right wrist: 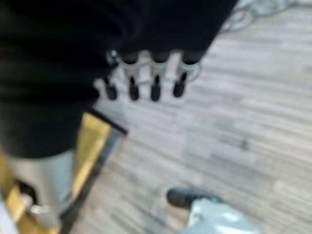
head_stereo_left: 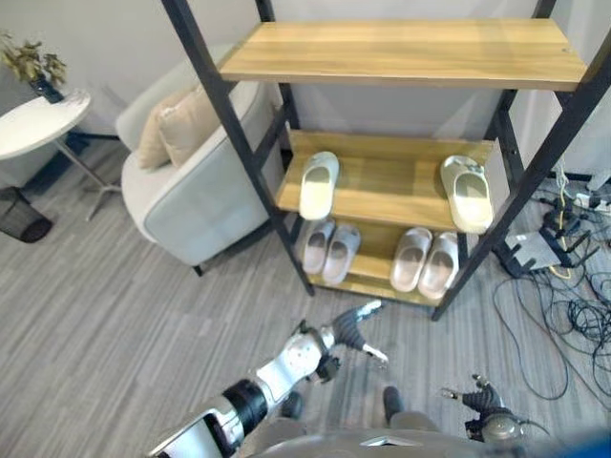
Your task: Arrange the slippers neatly on the shoe rack.
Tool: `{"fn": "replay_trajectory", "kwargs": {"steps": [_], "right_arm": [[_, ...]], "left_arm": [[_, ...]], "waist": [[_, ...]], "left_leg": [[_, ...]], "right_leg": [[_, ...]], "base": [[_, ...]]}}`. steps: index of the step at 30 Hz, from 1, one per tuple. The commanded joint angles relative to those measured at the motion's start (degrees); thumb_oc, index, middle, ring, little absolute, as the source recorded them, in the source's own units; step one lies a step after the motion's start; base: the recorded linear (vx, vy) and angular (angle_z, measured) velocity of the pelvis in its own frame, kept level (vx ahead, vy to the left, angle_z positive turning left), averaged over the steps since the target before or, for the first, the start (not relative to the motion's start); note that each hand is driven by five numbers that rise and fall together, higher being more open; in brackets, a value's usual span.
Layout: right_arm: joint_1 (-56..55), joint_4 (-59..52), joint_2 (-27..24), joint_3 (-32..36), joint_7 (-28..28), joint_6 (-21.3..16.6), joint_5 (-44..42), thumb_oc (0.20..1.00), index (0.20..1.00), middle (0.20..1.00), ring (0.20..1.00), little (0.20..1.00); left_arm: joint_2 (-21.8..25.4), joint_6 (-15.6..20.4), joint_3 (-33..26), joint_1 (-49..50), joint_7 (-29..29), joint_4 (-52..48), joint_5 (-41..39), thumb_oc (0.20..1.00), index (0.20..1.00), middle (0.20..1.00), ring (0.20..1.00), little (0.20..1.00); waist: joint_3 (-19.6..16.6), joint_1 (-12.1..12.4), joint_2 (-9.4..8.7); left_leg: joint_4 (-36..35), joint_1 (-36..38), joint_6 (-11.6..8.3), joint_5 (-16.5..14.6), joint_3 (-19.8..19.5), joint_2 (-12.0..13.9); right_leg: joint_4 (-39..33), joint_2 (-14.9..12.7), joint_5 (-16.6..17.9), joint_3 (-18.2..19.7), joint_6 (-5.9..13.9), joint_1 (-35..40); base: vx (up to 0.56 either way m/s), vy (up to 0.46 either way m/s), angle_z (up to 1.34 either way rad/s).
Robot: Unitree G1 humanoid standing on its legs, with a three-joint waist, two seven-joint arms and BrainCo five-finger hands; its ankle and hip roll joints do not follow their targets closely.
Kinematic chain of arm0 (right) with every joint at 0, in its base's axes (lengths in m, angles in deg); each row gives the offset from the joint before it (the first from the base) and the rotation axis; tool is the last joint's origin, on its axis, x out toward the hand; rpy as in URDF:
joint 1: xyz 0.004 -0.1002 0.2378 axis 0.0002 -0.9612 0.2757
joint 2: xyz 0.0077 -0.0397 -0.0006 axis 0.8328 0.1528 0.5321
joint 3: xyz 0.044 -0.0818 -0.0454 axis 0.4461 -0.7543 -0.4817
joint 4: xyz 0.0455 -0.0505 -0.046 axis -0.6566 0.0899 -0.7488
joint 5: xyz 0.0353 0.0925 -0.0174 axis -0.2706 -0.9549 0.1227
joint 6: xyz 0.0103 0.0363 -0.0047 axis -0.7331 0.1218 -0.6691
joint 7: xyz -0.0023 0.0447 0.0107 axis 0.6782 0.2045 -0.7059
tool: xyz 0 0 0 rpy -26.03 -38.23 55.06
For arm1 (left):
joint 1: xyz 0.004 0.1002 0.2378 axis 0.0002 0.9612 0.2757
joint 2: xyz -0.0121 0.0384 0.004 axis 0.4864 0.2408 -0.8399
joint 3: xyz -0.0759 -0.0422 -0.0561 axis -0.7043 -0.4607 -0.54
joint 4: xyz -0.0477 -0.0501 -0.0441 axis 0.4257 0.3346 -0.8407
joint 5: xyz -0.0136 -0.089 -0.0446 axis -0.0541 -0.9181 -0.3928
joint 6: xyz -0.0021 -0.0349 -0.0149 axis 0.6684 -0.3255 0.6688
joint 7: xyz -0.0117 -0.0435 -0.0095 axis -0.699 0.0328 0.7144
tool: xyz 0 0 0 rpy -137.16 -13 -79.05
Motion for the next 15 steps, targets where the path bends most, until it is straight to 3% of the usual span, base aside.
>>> {"fn": "replay_trajectory", "kwargs": {"steps": [1,5,11,12,13,15], "right_arm": [[-3.5,-0.9,1.2,0.2,0.2,-0.8,1.0,1.000,1.000,1.000,1.000,1.000],[-4.0,-1.1,1.8,1.0,-0.8,-0.3,0.9,1.000,1.000,1.000,1.000,1.000],[-4.2,-0.8,3.1,1.0,-2.0,0.2,1.6,1.000,1.000,1.000,1.000,1.000],[-4.1,-1.0,3.3,0.7,-2.1,0.5,2.8,1.000,1.000,1.000,1.000,1.000],[-4.1,-1.0,3.3,0.7,-2.1,0.5,2.8,1.000,1.000,1.000,1.000,1.000],[-4.3,-1.0,3.7,0.4,-2.5,0.6,3.7,1.000,1.000,1.000,1.000,1.000]], "left_arm": [[1.9,3.5,-2.5,0.3,-1.2,-4.3,2.9,1.000,1.000,1.000,1.000,1.000],[3.7,3.9,-3.5,-0.1,-2.5,-7.0,4.8,1.000,1.000,1.000,1.000,1.000],[8.7,4.9,-7.4,0.4,-2.9,-14.7,4.0,1.000,1.000,1.000,1.000,1.000],[9.8,5.0,-8.7,0.7,-3.2,-16.1,3.9,1.000,1.000,1.000,1.000,1.000],[9.9,5.0,-8.7,0.7,-3.2,-16.2,3.9,1.000,1.000,1.000,1.000,1.000],[11.4,5.4,-10.1,0.8,-3.4,-18.3,3.7,1.000,1.000,1.000,1.000,1.000]], "waist": [[-2.3,0.8,0.72],[-3.7,0.1,0.72],[-4.8,2.3,-0.52],[-4.6,3.7,-0.54],[-4.6,3.7,-0.58],[-4.7,3.8,-0.85]], "left_leg": [[-0.9,-3.5,-4.11,9.9,0.2,5.0],[-0.9,0.4,-3.38,6.8,2.4,4.2],[-0.3,2.6,-1.58,3.8,7.0,3.8],[0.0,3.3,-1.31,2.7,9.3,4.2],[0.0,3.3,-1.30,2.7,9.3,4.2],[-0.5,4.1,-1.46,2.5,11.1,4.6]], "right_leg": [[3.7,2.4,-7.7,-0.9,3.86,7.4],[3.4,-0.7,-6.6,1.0,5.89,8.1],[2.7,-4.1,-4.1,3.0,9.00,7.0],[3.6,-6.1,-3.1,-0.3,9.85,6.2],[3.5,-6.1,-3.1,-0.3,9.86,6.2],[3.9,-7.5,-1.8,-4.1,11.05,6.0]], "base": [[0.14,0.247,-1.00],[0.09,0.211,-0.33],[0.01,0.113,-0.39],[0.00,0.041,-0.20],[0.00,0.013,-0.39],[0.01,-0.010,-0.58]]}}
